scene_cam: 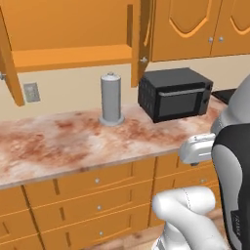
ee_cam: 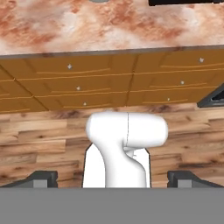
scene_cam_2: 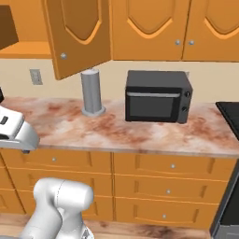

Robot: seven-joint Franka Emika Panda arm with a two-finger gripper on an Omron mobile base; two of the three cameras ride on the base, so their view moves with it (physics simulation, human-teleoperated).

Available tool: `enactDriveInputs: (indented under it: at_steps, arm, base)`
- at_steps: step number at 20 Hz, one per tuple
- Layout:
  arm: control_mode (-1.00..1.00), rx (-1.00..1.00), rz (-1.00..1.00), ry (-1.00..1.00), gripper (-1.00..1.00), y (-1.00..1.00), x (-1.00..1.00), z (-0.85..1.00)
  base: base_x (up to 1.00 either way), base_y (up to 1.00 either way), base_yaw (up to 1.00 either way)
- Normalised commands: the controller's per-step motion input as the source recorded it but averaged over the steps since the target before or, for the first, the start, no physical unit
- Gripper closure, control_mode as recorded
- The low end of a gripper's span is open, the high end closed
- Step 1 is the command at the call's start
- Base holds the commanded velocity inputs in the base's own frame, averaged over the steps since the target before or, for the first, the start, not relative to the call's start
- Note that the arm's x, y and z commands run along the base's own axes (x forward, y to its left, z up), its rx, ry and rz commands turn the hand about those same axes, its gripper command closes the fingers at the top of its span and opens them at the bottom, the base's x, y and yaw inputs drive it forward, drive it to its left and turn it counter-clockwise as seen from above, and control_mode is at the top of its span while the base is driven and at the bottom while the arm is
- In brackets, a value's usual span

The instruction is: Close all open cabinet doors.

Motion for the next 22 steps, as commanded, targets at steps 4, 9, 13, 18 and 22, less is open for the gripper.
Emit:
enactDriveInputs:
  at_steps: [4, 9, 13, 18, 22]
  arm:
    - [1.00, 0.00, 0.00, 0.00, -1.00, 0.00, 0.00, 0.00]
    - [1.00, 0.00, 0.00, 0.00, -1.00, 0.00, 0.00, 0.00]
    - [1.00, 0.00, 0.00, 0.00, -1.00, 0.00, 0.00, 0.00]
    - [1.00, 0.00, 0.00, 0.00, -1.00, 0.00, 0.00, 0.00]
    - [1.00, 0.00, 0.00, 0.00, -1.00, 0.00, 0.00, 0.00]
  base:
    - [-0.23, 0.87, 0.01]
    - [0.03, 0.58, 0.01]
    - [0.04, 0.00, 0.00]
    - [0.60, 0.01, 0.02]
    - [0.67, 0.09, 0.00]
